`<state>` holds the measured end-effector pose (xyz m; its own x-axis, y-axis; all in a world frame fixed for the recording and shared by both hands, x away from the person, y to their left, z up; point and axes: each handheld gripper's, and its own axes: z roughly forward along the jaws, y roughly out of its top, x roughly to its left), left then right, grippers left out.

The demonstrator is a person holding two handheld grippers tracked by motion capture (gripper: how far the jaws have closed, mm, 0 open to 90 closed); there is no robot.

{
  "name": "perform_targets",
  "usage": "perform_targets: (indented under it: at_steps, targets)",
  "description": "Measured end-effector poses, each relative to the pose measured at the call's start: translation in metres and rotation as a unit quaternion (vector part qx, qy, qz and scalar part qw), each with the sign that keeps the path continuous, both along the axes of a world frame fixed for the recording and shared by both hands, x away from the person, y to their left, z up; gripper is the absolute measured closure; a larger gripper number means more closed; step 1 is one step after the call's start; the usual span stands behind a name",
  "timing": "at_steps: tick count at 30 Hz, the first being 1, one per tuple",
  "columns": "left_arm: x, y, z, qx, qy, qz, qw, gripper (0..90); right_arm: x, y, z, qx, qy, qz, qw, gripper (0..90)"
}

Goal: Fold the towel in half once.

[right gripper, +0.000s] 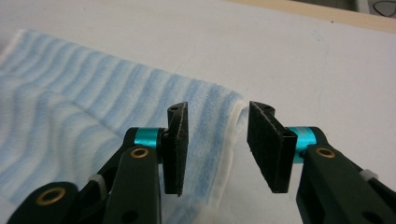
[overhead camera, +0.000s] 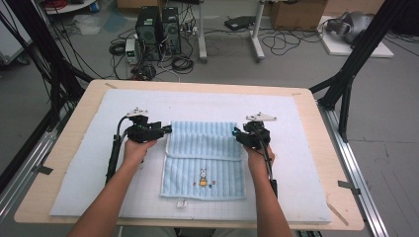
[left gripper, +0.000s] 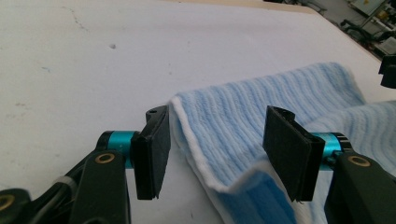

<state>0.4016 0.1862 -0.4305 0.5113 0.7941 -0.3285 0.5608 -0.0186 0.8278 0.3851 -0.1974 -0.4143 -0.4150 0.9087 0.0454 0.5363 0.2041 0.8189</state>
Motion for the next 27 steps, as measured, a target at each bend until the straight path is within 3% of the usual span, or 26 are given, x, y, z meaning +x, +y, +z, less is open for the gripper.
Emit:
perform_targets:
  at_steps: [8,11,13,15,22,27]
  targets:
    - [-0.032,0.007,0.003,-0.003,-0.016,-0.023,0.9996,42.5,-0.033,-0.011,0.012,0.014,-0.028,0.027,0.9991,54.2]
    - [-0.043,0.009,0.002,-0.004,-0.015,-0.034,0.9993,43.7,-0.044,-0.012,0.013,0.014,-0.032,0.036,0.9987,54.1]
    - [-0.049,0.007,0.002,0.011,-0.01,-0.048,0.9987,44.0,-0.051,-0.012,0.012,0.01,-0.034,0.042,0.9985,53.8]
    - [-0.055,0.006,-0.001,0.005,-0.014,-0.052,0.9985,46.1,-0.056,-0.013,0.011,0.01,-0.035,0.048,0.9982,53.6]
    - [-0.058,-0.005,-0.012,0.036,0.011,-0.067,0.997,47.4,-0.071,-0.016,0.005,0.008,-0.032,0.056,0.9979,52.6]
    - [-0.059,-0.013,-0.018,0.06,0.02,-0.071,0.9955,54.8,-0.077,-0.025,0.0,0.01,-0.029,0.044,0.9986,52.6]
